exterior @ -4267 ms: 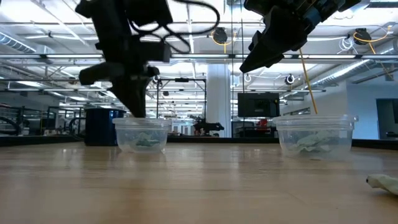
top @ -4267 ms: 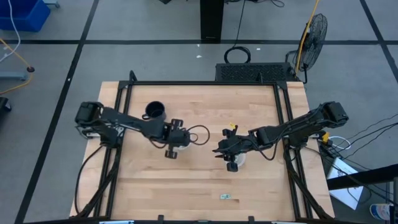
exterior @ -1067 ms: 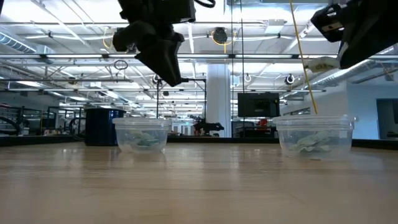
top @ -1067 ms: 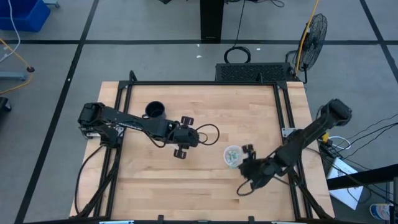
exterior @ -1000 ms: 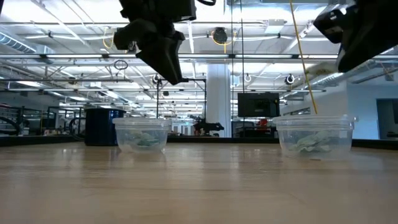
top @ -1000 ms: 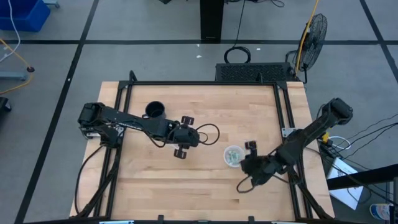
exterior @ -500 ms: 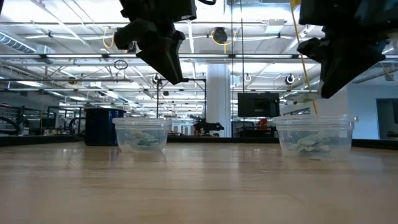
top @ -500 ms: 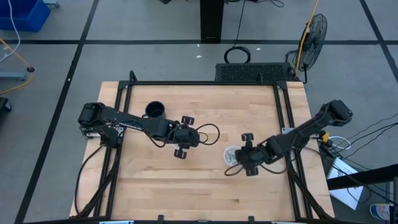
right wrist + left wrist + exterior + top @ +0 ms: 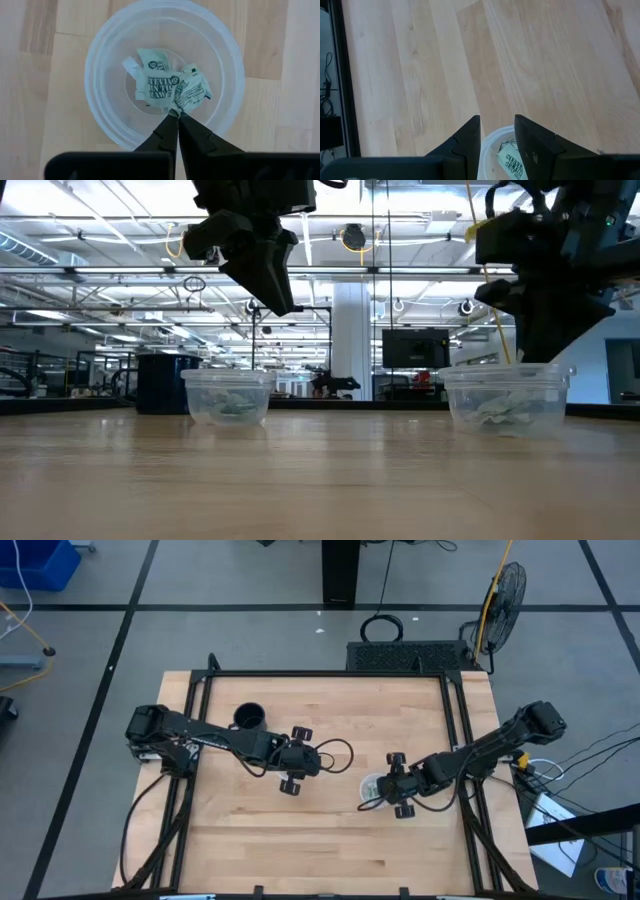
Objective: Pick and place Stevia / Truvia into bins
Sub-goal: Put the green stevia packet into the right transparent container, then return to Home Position
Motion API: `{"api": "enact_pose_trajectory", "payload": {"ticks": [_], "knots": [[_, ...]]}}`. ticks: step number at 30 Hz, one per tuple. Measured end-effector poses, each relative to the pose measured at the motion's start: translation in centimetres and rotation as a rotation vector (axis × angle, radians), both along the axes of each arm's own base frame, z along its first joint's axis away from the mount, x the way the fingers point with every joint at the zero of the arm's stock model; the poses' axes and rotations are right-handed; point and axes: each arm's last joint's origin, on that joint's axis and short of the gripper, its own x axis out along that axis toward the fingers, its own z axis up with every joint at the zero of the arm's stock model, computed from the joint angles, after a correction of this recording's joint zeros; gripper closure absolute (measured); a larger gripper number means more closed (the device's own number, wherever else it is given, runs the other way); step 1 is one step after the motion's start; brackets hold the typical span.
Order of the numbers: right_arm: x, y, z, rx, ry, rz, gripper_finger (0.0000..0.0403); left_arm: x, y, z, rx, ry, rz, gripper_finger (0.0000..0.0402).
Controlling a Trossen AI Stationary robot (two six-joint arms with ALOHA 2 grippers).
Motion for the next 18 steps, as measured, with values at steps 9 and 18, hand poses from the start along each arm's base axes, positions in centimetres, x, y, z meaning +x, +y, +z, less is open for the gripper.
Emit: {"api": "enact_pose_trajectory", "payload": {"ticks": [9,18], "knots": [[0.5,0.2,0.1,0.025,-0.081,0.007,0.0351,0.2,0.0,0.1,-0.006,-0.026,0.005,0.0275],[0.1,0.0,1.3,0.014,-0.127,0.069,0.0331,0.1,0.2,0.2,-0.070,-0.057,0.134,0.0275]]}}
